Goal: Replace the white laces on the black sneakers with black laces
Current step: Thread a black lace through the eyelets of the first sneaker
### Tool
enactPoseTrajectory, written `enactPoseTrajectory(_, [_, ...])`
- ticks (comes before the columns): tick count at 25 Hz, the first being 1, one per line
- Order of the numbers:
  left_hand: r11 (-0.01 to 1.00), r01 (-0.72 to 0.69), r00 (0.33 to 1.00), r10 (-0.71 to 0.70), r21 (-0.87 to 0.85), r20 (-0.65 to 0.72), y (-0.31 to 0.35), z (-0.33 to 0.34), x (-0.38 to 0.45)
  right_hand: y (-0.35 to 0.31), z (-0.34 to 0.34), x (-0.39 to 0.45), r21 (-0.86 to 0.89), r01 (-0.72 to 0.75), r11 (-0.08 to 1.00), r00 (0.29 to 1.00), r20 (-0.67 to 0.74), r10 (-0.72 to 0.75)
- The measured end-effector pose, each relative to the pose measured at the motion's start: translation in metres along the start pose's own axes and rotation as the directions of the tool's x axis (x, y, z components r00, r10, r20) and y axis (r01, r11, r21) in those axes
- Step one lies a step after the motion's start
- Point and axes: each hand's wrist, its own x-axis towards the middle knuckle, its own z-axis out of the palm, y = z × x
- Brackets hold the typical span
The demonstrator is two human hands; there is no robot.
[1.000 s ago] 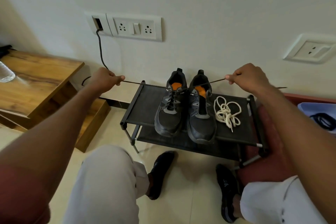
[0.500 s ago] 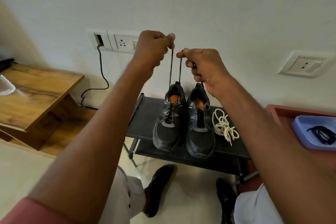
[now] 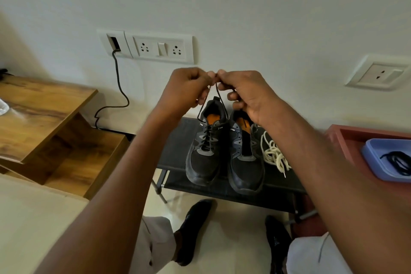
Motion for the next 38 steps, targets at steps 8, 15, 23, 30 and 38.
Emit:
enactPoseTrajectory(8, [0.830,0.242,0.949,-0.311,0.502,0.056,-0.025,-0.025,0.009,0.029,-0.001,0.016,-0.339,0.202,0.919,0.949,-0.164,-0.269])
enactPoseTrajectory(15, [0.702,0.214,0.940,-0.338,0.679,0.053,-0.083,-0.009,0.007,0.062,0.000,0.025,-0.815,-0.094,0.572,0.995,-0.066,0.069])
enactPoseTrajectory(23, [0.762,0.303,0.903,-0.422,0.572,0.084,-0.114,0.023,0.033,0.092,0.027,0.029,-0.934,0.128,0.333,0.991,0.107,-0.081])
enactPoseTrajectory(30, [0.783,0.501,0.815,-0.570,0.369,0.103,-0.107,0.017,0.036,0.082,0.016,0.032,-0.801,-0.132,0.583,0.974,0.003,0.224])
enactPoseTrajectory(38, [0.727,0.680,0.677,-0.672,0.094,0.299,-0.084,0.006,0.031,0.074,0.030,0.014,-0.538,0.115,0.835,0.941,0.328,0.083])
